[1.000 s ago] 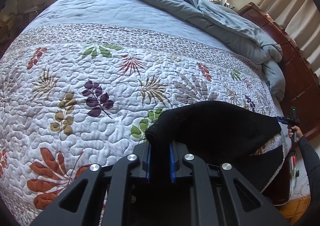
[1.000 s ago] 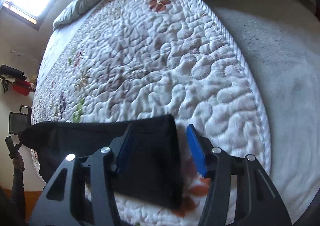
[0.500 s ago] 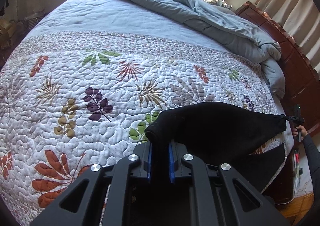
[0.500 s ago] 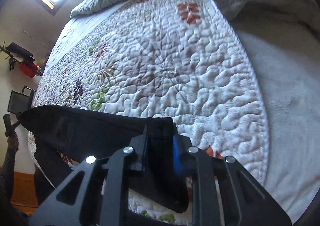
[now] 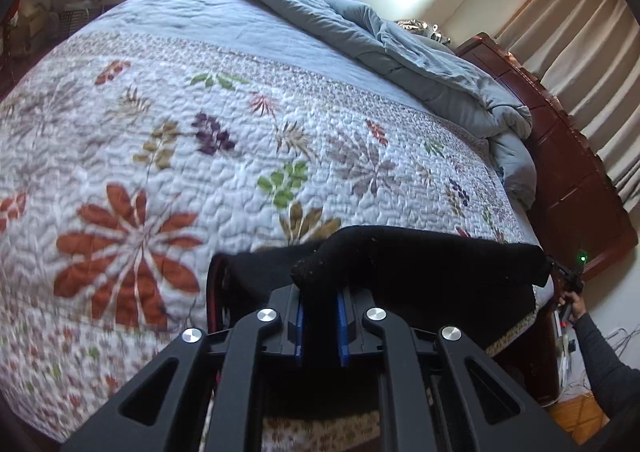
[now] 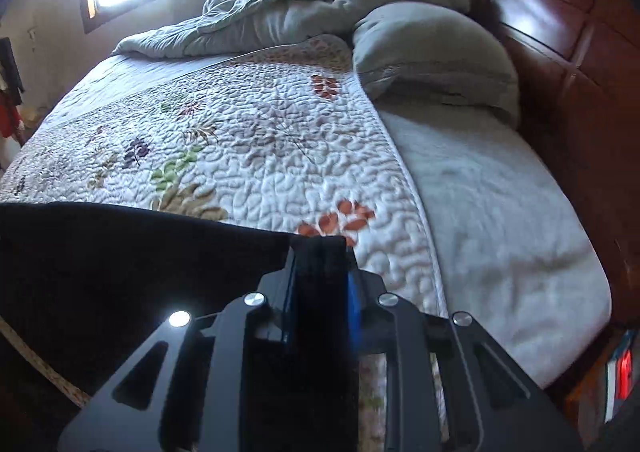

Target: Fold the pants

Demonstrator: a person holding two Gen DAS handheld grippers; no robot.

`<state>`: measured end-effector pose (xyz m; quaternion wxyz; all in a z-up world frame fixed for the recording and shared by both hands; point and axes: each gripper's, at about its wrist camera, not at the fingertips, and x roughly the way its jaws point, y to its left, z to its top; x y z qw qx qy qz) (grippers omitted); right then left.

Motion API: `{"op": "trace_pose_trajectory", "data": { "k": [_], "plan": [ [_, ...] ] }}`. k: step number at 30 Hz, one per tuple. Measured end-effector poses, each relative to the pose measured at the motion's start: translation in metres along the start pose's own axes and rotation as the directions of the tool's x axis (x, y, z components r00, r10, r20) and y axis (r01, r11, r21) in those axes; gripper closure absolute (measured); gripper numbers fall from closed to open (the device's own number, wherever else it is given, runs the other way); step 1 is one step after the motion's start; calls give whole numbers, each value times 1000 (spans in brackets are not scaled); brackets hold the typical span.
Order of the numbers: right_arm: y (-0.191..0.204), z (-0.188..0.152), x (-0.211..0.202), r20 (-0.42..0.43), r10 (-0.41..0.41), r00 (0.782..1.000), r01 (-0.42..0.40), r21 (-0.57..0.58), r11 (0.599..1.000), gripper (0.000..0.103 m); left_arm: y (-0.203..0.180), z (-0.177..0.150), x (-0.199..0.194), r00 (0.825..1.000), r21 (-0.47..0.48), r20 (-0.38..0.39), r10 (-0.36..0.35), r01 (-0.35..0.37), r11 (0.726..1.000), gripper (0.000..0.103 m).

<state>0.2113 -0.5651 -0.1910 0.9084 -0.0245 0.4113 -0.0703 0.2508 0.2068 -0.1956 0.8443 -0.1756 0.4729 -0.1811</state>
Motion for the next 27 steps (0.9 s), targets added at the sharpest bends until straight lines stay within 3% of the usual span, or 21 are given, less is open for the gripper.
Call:
{"op": "trace_pose_trajectory", "data": {
  "k": [4, 8, 10, 11, 13, 15, 17, 20, 23, 27],
  "plan": [
    [11, -37, -18, 58, -110, 992, 110, -5, 994, 77, 13, -34, -3, 1000, -35, -27, 0, -1, 999, 89],
    [11, -62, -30, 59, -143, 988, 139, 62, 988, 73, 23, -64, 11, 996, -56, -83, 15, -20, 998, 88],
    [9, -73, -32, 39, -150, 988, 145, 107, 984, 61, 24, -79, 20, 993, -56, -114, 31, -38, 998, 86],
    [8, -79, -32, 20, -146, 989, 142, 137, 980, 50, 25, -83, 22, 992, -57, -123, 42, -49, 997, 85],
    [5, -92, -35, -19, -107, 994, 109, 204, 973, 42, 30, -92, 20, 989, -77, -127, 80, -90, 993, 77],
    [4, -102, -36, -55, -66, 996, 78, 264, 961, 41, 34, -101, 15, 984, -92, -138, 112, -125, 988, 57],
    [2, -113, -39, -78, 0, 997, 27, 349, 937, 38, 39, -112, 7, 979, -101, -150, 139, -155, 983, 47],
    [3, -128, -42, -72, 120, 990, -73, 466, 882, 37, 52, -128, -9, 976, -145, -157, 149, -172, 974, 43],
    [6, -137, -45, -37, 208, 977, -155, 543, 826, 35, 63, -140, -28, 985, -224, -103, 136, -157, 962, 37],
    [13, -148, -44, -29, 272, 962, -199, 610, 767, 34, 63, -149, -42, 997, -306, -20, 77, -79, 949, 37]
  ]
}}
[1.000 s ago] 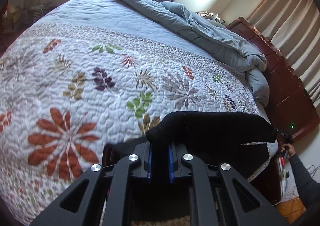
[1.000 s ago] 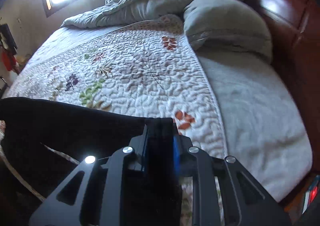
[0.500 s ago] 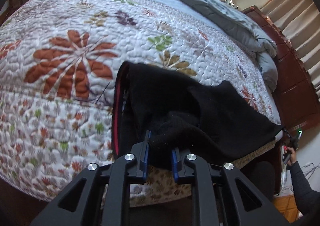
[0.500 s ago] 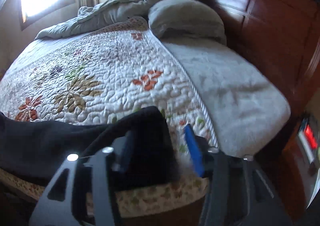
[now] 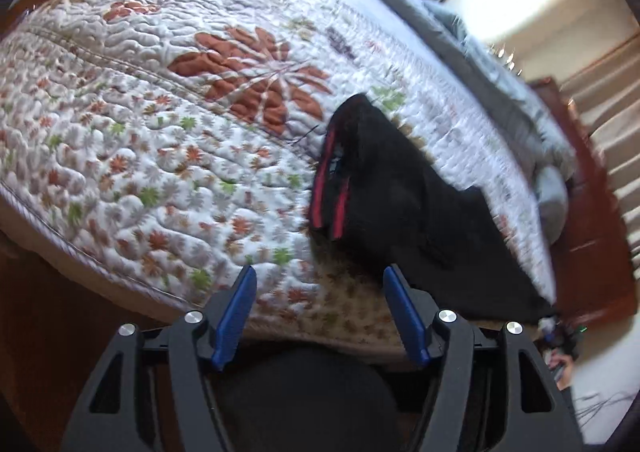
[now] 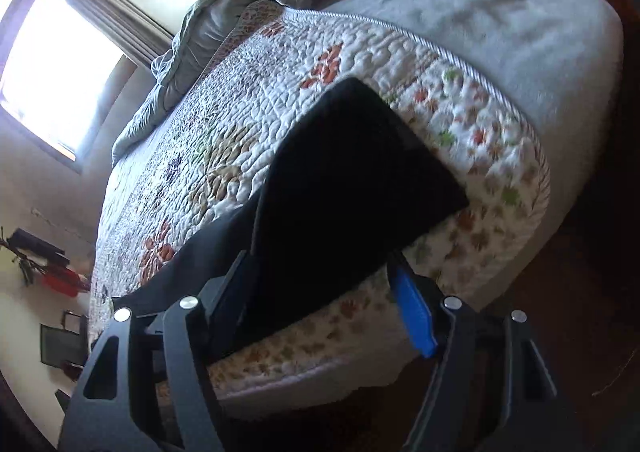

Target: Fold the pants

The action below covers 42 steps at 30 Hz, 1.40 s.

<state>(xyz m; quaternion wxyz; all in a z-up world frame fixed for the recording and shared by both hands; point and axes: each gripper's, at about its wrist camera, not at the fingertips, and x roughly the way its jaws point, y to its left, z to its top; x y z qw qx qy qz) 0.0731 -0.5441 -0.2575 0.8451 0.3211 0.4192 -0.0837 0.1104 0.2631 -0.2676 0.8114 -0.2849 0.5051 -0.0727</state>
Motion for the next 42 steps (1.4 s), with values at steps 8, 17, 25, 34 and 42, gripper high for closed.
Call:
{"op": "trace_pose_trajectory", "data": {
  "k": [8, 17, 25, 34, 42],
  "plan": [
    [-23, -18, -24, 106, 231, 967, -252, 266, 930, 26, -37, 11, 45, 998, 40, -54, -15, 17, 999, 26],
    [-16, 32, -20, 152, 220, 964, -260, 341, 903, 20, -50, 5, 90, 972, 74, -200, 125, -112, 991, 72],
    [35, 81, -41, 227, 186, 956, -221, 143, 965, 98, -51, 8, 101, 973, 70, -181, 141, -130, 989, 73],
    [-75, 19, 23, 107, 136, 985, -168, 409, 897, 93, -35, 4, 96, 987, 30, -153, 55, -51, 998, 72],
    [-65, -1, 12, 158, 259, 953, -303, 438, 846, 55, -48, 9, 102, 986, 48, -146, 87, -80, 996, 70]
  ]
}}
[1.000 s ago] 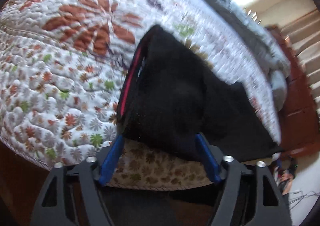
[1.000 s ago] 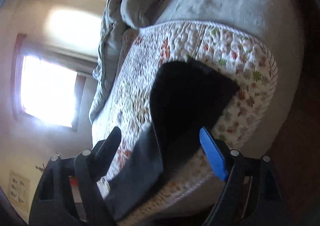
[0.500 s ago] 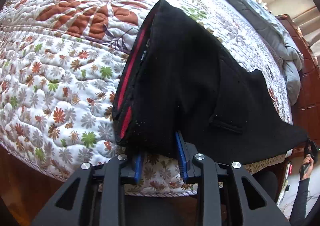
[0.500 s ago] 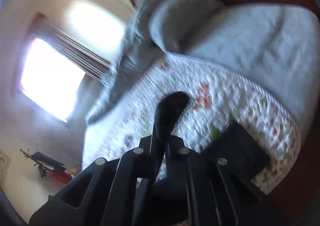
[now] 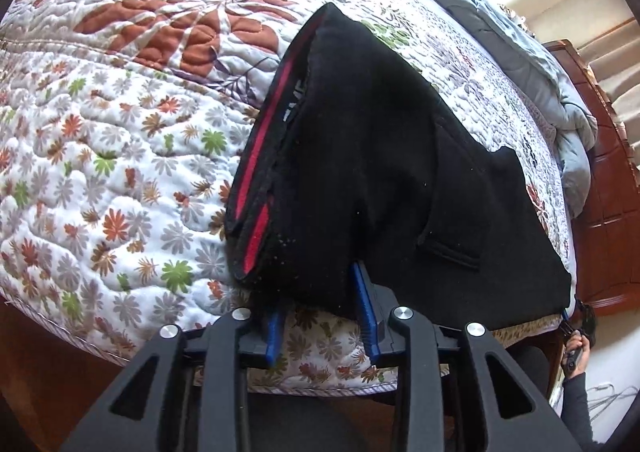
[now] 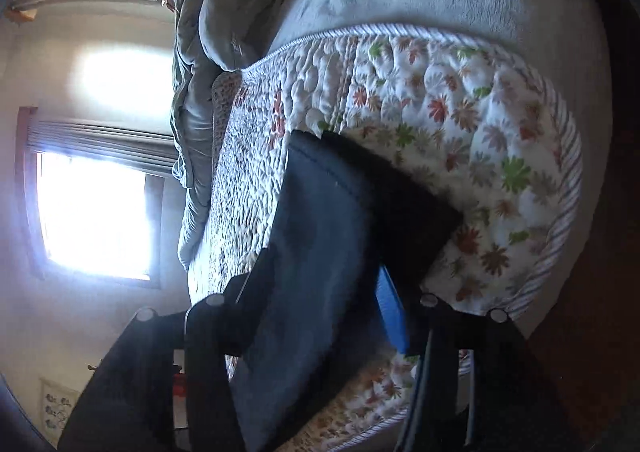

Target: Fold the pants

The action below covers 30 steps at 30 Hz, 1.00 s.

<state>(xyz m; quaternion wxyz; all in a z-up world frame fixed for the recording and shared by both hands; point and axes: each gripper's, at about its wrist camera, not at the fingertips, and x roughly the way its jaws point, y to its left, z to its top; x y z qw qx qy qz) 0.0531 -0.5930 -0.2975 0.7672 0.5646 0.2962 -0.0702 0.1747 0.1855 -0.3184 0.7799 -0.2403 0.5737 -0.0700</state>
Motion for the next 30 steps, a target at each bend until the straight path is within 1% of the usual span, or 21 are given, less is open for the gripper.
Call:
{"op": "trace_pose_trajectory", "data": {
  "k": [1, 2, 3, 4, 6, 8, 9, 13, 14, 16, 18, 20, 21, 22, 23, 24, 25, 26, 27, 29, 30],
  "plan": [
    [2, -1, 2, -12, -5, 1000, 5, 2, 1000, 63, -1, 0, 0, 1000, 0, 0, 4, -4, 1000, 70],
    [3, -2, 4, -29, -24, 999, 24, -1, 1000, 94, -3, 1, 1, 1000, 3, 0, 13, -13, 1000, 70],
    [5, 0, 4, -33, -54, 998, 54, -9, 999, 98, -3, 0, 0, 1000, 4, 0, 18, -18, 1000, 70],
    [10, -3, 0, -19, -69, 997, 68, -28, 997, 98, -3, 0, -1, 1000, 2, 0, 23, -23, 1000, 70],
    [21, -8, -9, 4, -58, 998, 58, -52, 997, 99, -6, 0, 1, 1000, -2, 1, 31, -31, 1000, 70],
    [24, -9, -17, 15, -59, 998, 60, -66, 996, 99, -10, 2, 3, 999, -2, -1, 32, -32, 999, 70],
    [26, -3, -13, 13, -63, 998, 64, -61, 996, 99, -10, 2, 3, 1000, -1, -3, 31, -31, 1000, 70],
    [10, 1, -12, 8, -115, 993, 115, -34, 993, 99, -9, 10, 6, 999, -3, -29, 23, -23, 1000, 71],
    [7, 2, -14, 10, -109, 994, 109, -28, 994, 99, -8, 12, 6, 999, -1, -38, 24, -24, 1000, 71],
    [7, 3, -13, 2, -115, 993, 115, -42, 993, 99, -10, 16, 8, 998, 15, -57, 35, -34, 999, 70],
    [2, 4, -5, -19, -154, 988, 153, -54, 987, 99, -12, 19, 11, 997, 26, -71, 38, -36, 999, 70],
    [-8, 4, 2, -51, -143, 988, 142, -35, 989, 96, -11, 21, 13, 997, 15, -76, 32, -31, 999, 70],
    [-7, 2, 0, -47, -127, 991, 125, -36, 991, 89, -12, 21, 14, 997, 13, -76, 31, -30, 999, 70],
    [-3, -2, -3, -48, -105, 993, 103, -43, 994, 80, -13, 21, 13, 997, 13, -72, 32, -31, 999, 70],
    [3, -9, -5, -60, -71, 996, 68, -55, 996, 57, -14, 21, 13, 997, 16, -66, 33, -32, 999, 69],
    [10, -16, -5, -70, -58, 996, 53, -70, 996, 48, -13, 21, 12, 998, 18, -59, 31, -30, 999, 68],
    [18, -29, -4, -98, -53, 994, 43, -97, 994, 48, -15, 19, 12, 999, 21, -45, 24, -23, 1000, 63],
    [24, -43, 0, -133, -35, 990, 20, -109, 994, 48, -15, 14, 11, 999, 22, -34, 17, -16, 1000, 61],
    [28, -55, 2, -156, -14, 988, -3, -109, 994, 48, -16, 10, 11, 1000, 21, -21, 9, -9, 1000, 56],
    [41, -97, 17, -250, 30, 968, -60, -113, 992, 48, -19, 8, 11, 1000, 20, -4, 10, -10, 1000, 54],
    [48, -116, 26, -297, 50, 954, -87, -114, 990, 48, -19, 7, 11, 1000, 16, -2, 8, -8, 1000, 54]
  ]
}}
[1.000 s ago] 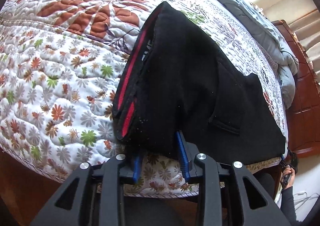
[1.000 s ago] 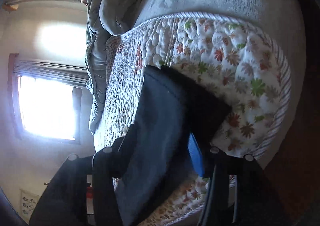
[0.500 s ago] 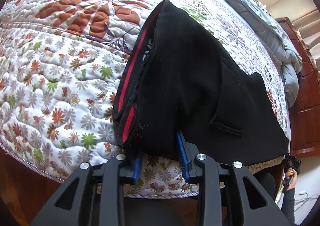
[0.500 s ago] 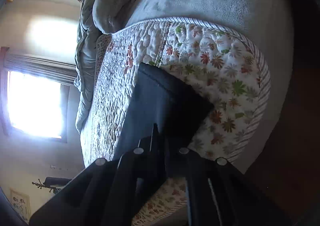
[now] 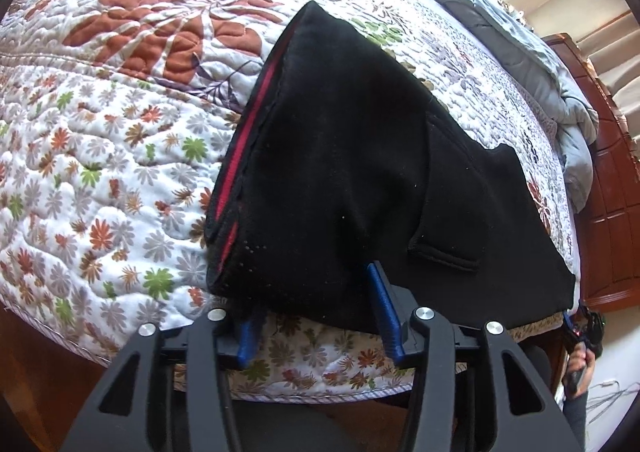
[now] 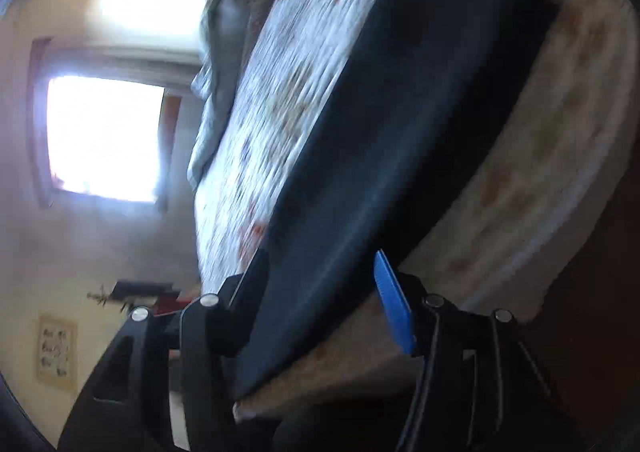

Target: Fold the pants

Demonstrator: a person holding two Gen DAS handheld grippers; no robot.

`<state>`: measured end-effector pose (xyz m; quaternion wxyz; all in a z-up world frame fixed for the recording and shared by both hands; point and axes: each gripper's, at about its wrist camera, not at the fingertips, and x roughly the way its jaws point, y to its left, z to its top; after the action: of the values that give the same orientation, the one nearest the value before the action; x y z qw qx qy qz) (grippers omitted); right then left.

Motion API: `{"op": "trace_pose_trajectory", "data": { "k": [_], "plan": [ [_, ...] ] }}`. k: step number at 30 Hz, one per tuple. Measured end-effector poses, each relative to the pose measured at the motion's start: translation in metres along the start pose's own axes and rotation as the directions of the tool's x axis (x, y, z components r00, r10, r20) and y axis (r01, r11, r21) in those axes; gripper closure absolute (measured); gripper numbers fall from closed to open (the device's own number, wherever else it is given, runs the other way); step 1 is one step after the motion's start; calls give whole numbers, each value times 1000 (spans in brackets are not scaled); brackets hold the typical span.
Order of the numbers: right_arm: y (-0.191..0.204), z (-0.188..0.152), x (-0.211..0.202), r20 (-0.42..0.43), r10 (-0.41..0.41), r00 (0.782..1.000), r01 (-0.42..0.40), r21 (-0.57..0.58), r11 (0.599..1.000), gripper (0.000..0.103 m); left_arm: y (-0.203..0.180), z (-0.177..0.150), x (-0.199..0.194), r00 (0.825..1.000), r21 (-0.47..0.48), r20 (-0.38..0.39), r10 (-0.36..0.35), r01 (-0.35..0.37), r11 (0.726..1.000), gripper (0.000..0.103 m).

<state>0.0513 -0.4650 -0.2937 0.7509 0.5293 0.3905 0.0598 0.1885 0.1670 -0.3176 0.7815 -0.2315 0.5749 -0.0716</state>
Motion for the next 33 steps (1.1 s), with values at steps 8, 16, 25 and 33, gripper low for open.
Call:
{"op": "trace_pose_trajectory", "data": {
  "k": [8, 16, 25, 33],
  "plan": [
    [49, -63, 90, -237, -57, 970, 43, -65, 997, 48, 5, -1, 2, 1000, -17, 3, -13, 13, 1000, 54],
    [45, -67, 73, -192, -17, 981, 10, -36, 999, 51, 18, -5, -3, 1000, -55, 18, 7, -6, 998, 68],
    [61, -77, 74, -233, -74, 970, 38, -155, 987, 54, 6, -14, -44, 993, 17, 104, 55, -57, 998, 70],
    [73, -87, 123, -330, -71, 941, 6, -194, 981, 55, -58, 5, -89, 950, 102, 311, 18, -52, 993, 70]
  ]
}}
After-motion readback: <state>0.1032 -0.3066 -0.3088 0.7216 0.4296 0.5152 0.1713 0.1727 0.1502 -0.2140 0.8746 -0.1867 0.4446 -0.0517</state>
